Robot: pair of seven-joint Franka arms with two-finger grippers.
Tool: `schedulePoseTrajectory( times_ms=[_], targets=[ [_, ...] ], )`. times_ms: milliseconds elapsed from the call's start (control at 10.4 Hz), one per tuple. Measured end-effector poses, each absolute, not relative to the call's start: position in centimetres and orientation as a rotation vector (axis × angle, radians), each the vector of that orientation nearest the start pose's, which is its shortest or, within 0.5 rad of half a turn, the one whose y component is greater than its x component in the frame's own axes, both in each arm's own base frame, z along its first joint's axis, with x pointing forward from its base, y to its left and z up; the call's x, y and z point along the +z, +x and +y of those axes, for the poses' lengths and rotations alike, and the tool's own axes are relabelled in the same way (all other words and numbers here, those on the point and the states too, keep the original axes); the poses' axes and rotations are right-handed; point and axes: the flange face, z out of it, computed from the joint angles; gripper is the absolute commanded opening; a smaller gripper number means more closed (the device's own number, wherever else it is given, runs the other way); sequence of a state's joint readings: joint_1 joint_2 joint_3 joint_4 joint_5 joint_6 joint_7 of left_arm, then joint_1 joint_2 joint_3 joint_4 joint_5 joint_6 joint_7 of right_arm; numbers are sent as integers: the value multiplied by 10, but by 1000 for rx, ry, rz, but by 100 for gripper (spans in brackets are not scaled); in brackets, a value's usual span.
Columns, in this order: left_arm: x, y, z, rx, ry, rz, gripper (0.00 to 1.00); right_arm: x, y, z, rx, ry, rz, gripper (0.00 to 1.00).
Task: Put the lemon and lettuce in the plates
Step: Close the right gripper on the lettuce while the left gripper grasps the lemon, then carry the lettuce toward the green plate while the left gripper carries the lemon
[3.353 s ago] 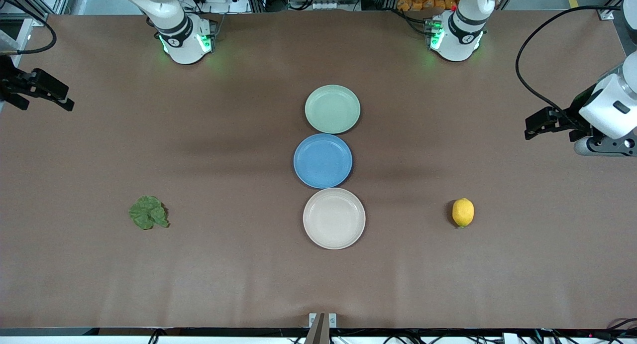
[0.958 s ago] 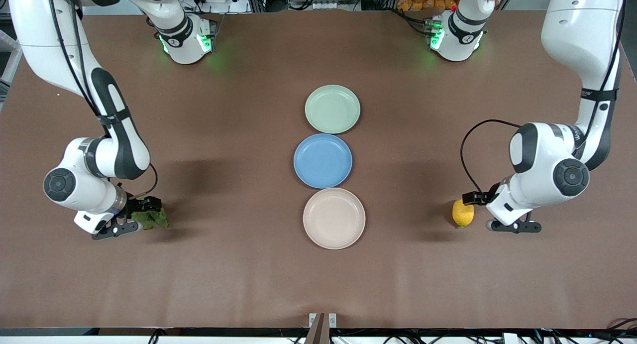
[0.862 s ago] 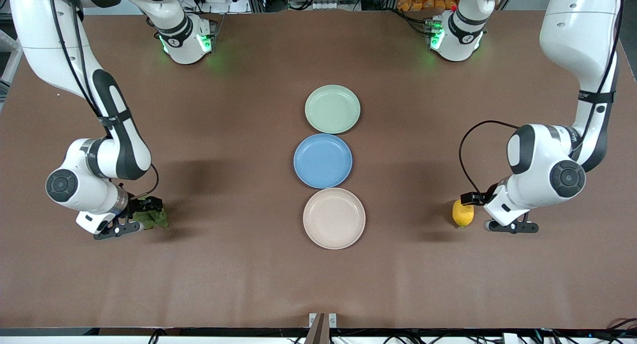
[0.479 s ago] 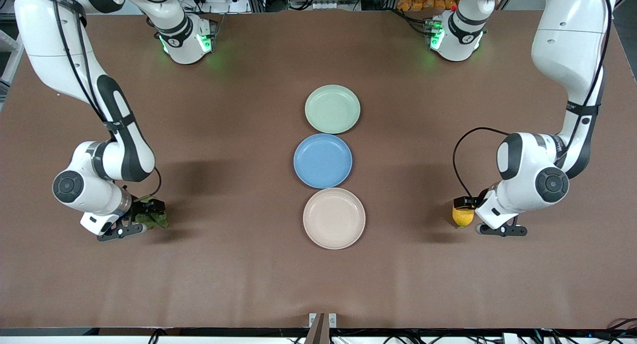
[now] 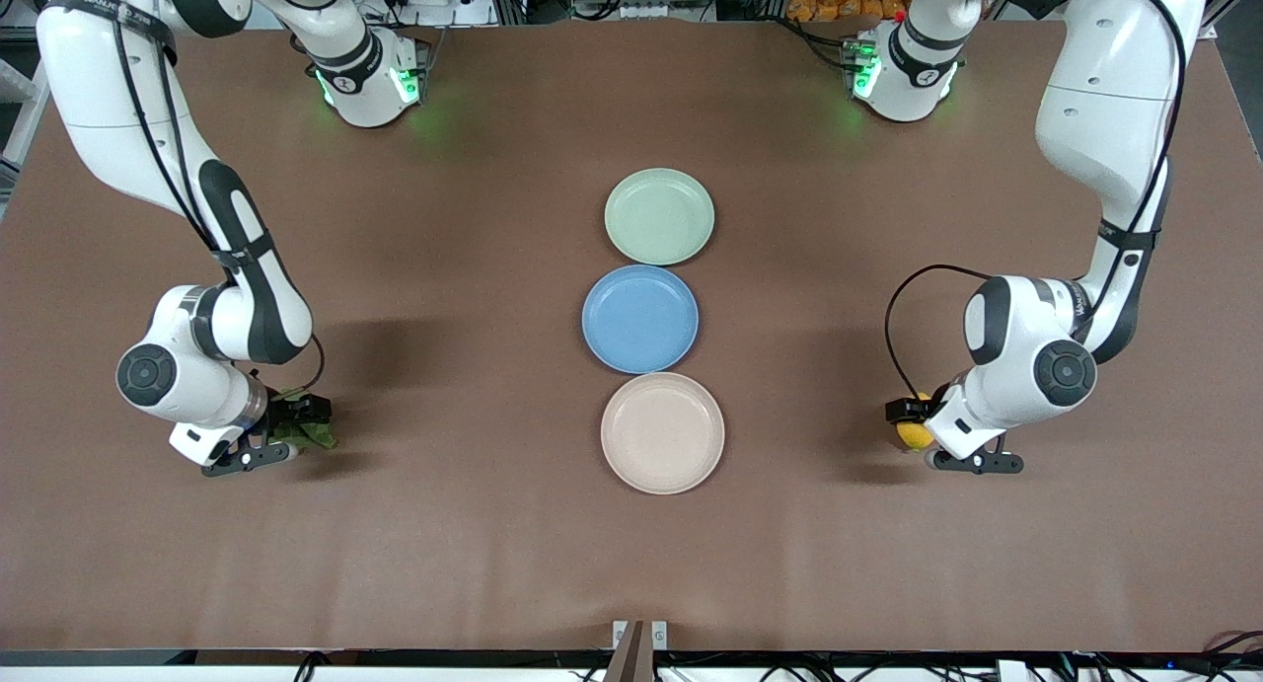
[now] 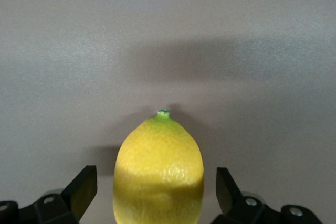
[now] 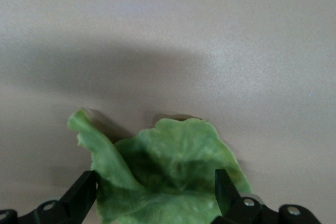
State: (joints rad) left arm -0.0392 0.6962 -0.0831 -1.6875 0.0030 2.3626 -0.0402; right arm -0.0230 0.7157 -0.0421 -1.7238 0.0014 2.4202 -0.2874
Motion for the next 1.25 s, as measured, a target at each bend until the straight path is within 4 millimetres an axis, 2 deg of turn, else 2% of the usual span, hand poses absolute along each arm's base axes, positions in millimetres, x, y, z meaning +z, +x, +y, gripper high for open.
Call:
schedulePoseTrajectory(
  times_ms=[96, 192, 287, 575, 766, 862, 958, 1054, 1246],
  targets=[
    [186, 671, -78, 29, -3191, 105, 100, 167, 665, -44, 42, -3144, -358, 87],
    [179, 671, -79, 22, -3192, 106, 100, 166, 664, -45, 44, -3144, -354, 29],
    [174, 671, -79, 18, -3193, 106, 100, 168, 665, -46, 39, -3142, -351, 0],
    [170, 671, -79, 19, -3193, 105, 99, 176, 668, -45, 23, -3143, -350, 0],
    [170, 671, -79, 19, -3193, 107, 60, 179, 669, -39, 25, -3126, -340, 0],
    [171, 671, -80, 16, -3190, 113, 48, 180, 670, -40, 18, -3126, -337, 0],
    [173, 672, -80, 9, -3187, 117, 43, 182, 671, -41, 14, -3127, -335, 0],
    [173, 672, -82, 8, -3187, 122, 43, 188, 671, -40, 17, -3126, -334, 0],
    [175, 673, -85, 5, -3176, 147, 43, 210, 669, -33, 73, -3097, -322, 0]
  ],
)
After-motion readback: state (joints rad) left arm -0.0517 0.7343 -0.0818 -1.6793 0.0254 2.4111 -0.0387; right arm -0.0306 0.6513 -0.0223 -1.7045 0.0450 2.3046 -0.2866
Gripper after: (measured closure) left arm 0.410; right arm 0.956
